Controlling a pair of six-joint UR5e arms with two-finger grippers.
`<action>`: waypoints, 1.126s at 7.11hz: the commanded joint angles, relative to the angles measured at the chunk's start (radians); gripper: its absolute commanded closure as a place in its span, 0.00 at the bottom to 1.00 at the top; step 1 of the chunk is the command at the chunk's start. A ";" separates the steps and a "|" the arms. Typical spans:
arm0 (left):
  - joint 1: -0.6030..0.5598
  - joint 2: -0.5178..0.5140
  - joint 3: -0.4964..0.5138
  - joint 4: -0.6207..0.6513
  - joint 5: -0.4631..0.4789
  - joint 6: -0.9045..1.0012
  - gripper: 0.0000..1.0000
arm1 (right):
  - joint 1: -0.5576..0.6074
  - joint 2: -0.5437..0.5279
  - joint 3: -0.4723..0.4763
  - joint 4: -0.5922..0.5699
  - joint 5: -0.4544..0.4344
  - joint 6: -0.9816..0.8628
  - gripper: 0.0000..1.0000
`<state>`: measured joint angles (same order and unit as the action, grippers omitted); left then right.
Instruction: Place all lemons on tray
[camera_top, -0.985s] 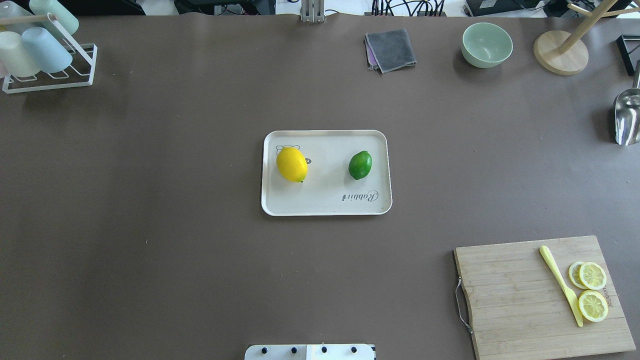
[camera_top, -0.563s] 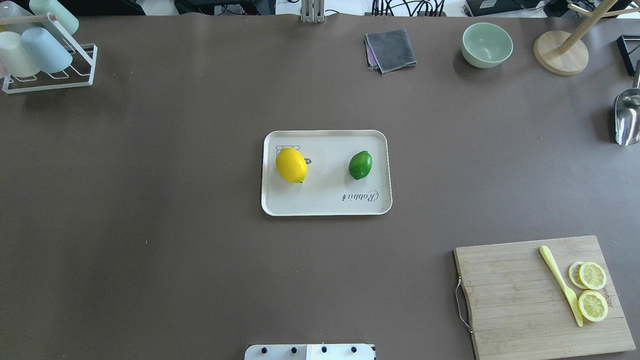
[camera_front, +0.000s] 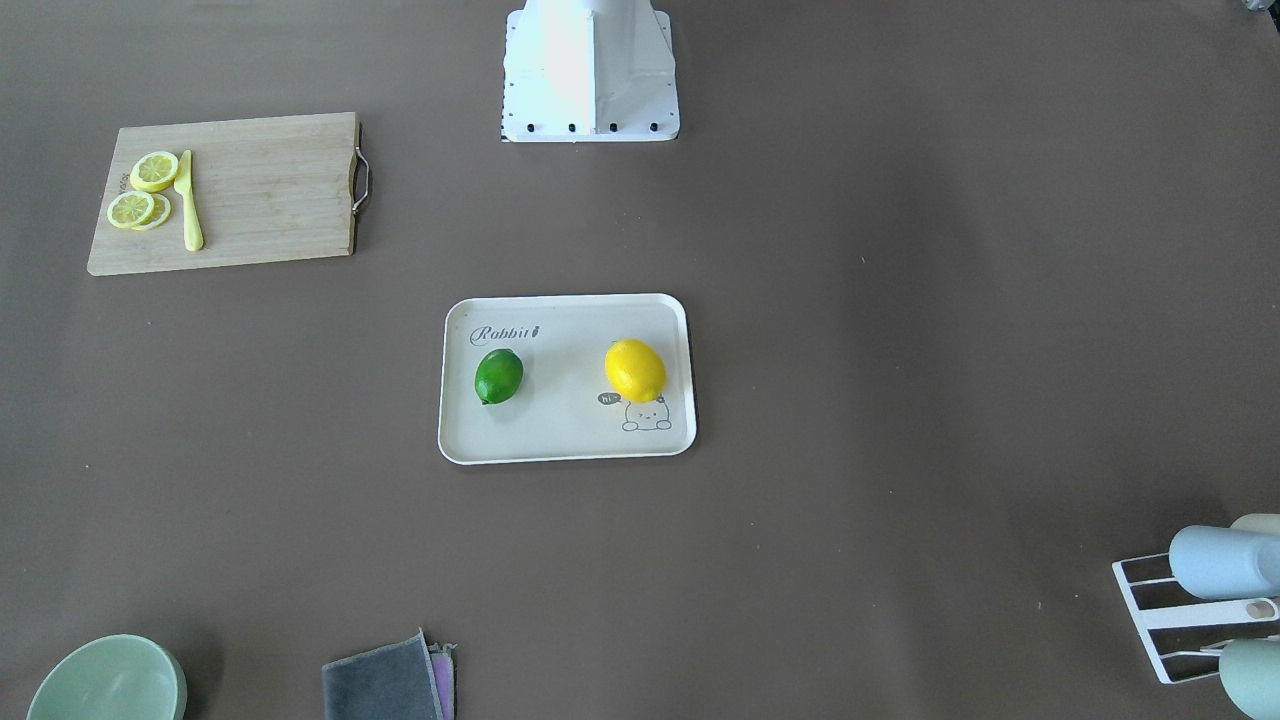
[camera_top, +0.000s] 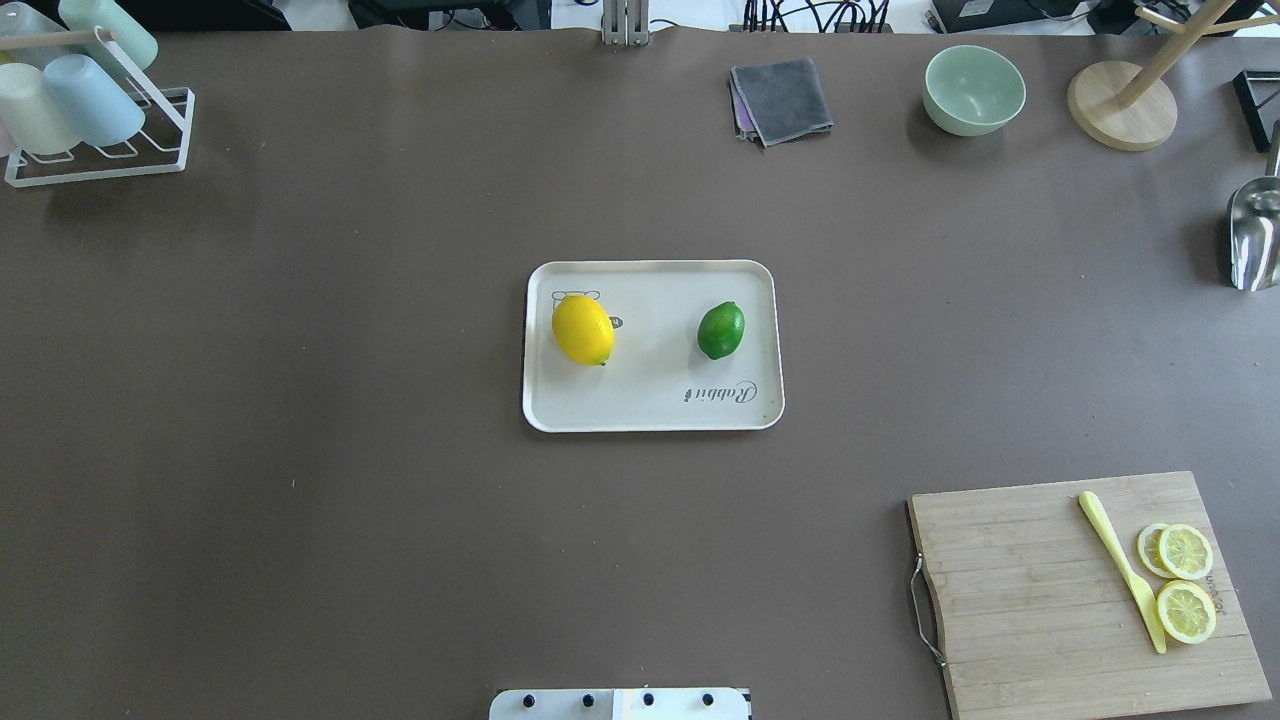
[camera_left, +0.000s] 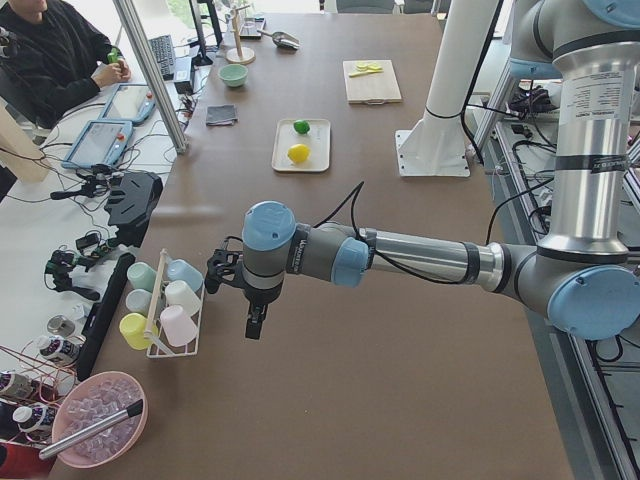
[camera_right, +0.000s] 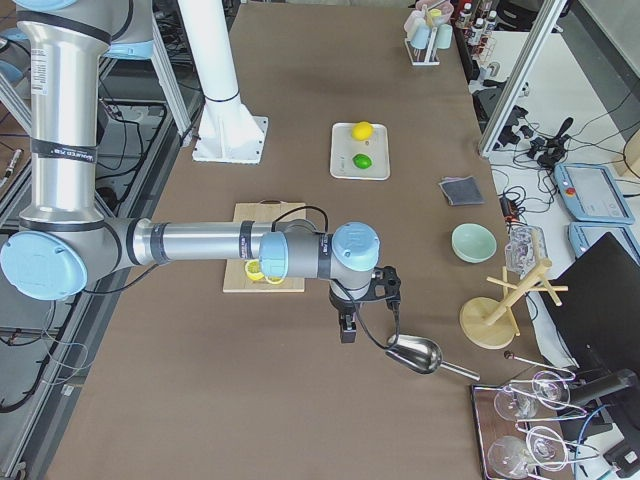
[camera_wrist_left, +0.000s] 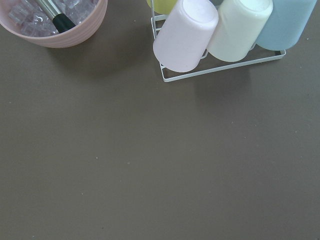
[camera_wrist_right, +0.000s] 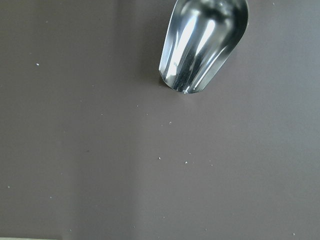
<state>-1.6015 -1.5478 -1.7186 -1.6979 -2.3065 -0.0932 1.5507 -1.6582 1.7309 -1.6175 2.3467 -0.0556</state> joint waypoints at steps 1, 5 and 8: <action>0.000 0.000 0.004 0.004 0.001 0.000 0.02 | 0.000 0.006 0.002 0.001 0.008 0.025 0.00; 0.000 -0.003 0.013 0.004 0.001 0.000 0.02 | 0.000 0.005 0.001 0.002 0.006 0.026 0.00; 0.002 -0.003 0.014 0.004 0.001 0.001 0.02 | 0.000 0.003 0.001 0.004 0.006 0.025 0.00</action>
<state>-1.6001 -1.5509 -1.7048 -1.6935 -2.3056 -0.0926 1.5509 -1.6556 1.7329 -1.6143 2.3542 -0.0305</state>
